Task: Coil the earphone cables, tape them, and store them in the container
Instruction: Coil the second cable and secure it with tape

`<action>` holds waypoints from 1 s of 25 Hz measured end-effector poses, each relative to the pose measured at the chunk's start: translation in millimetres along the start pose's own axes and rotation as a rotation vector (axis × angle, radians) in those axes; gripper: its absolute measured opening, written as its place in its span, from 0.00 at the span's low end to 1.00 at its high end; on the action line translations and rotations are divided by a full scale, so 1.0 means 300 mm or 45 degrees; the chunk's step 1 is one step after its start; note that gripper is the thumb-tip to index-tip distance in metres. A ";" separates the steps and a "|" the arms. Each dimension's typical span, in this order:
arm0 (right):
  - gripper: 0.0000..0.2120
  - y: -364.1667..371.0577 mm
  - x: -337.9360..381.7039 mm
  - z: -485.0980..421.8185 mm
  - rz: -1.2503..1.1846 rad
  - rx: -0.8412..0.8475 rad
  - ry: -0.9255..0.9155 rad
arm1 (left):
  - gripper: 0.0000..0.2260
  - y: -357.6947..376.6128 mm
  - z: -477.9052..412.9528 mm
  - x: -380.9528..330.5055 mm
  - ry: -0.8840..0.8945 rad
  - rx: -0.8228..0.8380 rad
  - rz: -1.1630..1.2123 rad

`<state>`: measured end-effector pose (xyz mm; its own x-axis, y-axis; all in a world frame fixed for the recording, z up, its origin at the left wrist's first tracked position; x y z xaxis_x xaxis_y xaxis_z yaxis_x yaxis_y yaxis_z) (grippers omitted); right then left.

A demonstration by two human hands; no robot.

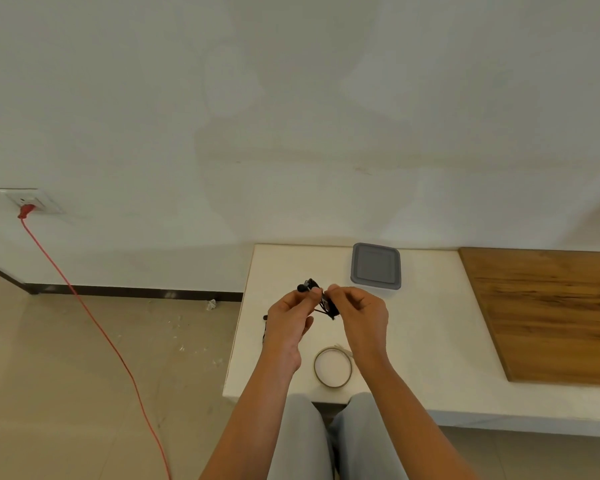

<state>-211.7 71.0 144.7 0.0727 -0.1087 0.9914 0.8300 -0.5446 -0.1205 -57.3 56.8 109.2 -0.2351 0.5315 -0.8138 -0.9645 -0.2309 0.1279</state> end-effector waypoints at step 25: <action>0.08 0.106 0.009 -0.038 0.134 0.511 0.246 | 0.05 0.004 -0.015 -0.077 0.306 0.049 -0.036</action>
<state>-191.4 43.7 143.1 0.0951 -0.3202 0.9426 0.9750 -0.1612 -0.1532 -52.5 40.6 125.8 -0.1770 0.3274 -0.9282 -0.9753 -0.1847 0.1209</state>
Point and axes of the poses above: each hand's wrist, its own z-axis away from the middle knuckle, its own y-axis out of the palm, x = y × z, the point moved 10 cm from there along -z, towards the middle knuckle, and after that the axes turned 7 degrees about -x, right-handed, at the moved point
